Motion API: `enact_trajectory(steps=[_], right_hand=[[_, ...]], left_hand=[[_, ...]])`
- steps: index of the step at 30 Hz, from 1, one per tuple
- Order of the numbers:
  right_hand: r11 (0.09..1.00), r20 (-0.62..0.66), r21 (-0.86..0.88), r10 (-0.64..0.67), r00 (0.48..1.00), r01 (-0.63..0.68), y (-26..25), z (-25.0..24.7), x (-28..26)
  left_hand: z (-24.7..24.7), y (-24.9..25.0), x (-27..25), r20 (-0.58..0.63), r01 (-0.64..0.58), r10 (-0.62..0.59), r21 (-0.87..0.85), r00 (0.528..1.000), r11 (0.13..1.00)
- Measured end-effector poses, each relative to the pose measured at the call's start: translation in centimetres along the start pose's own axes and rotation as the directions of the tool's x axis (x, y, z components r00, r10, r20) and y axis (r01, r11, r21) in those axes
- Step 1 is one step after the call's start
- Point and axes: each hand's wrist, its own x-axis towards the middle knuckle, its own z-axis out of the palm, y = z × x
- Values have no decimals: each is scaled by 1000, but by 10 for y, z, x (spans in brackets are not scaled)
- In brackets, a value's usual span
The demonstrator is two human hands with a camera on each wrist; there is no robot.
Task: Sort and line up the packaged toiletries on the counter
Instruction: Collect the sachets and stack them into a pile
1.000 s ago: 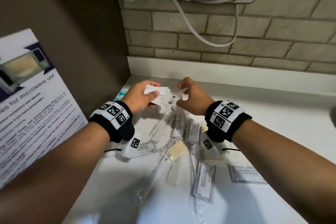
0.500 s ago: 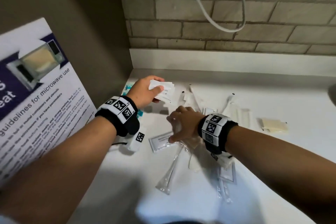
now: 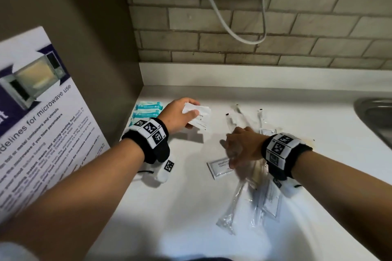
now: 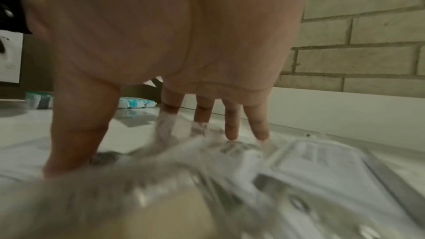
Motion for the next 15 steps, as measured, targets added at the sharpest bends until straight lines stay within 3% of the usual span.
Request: enact_trajectory(steps=[3, 5, 9, 12, 15], right_hand=[[979, -48, 187, 92, 995, -82, -3, -5, 12], [963, -158, 251, 139, 978, -96, -10, -13, 21], [884, -354, 465, 142, 925, 42, -32, -29, 36], [817, -364, 560, 95, 927, 136, -39, -29, 43], [859, -348, 496, 64, 935, 126, -41, -26, 49]], left_hand=[[4, -2, -2, 28, -2, 1, 25, 1000, 1000], [6, -5, -3, 47, -1, 0, 30, 999, 1000], [4, -7, -10, 76, -38, 35, 41, 997, 998], [-1, -12, -16, 116, -45, 30, 131, 993, 990], [-5, -17, -23, 133, -3, -21, 180, 991, 984]])
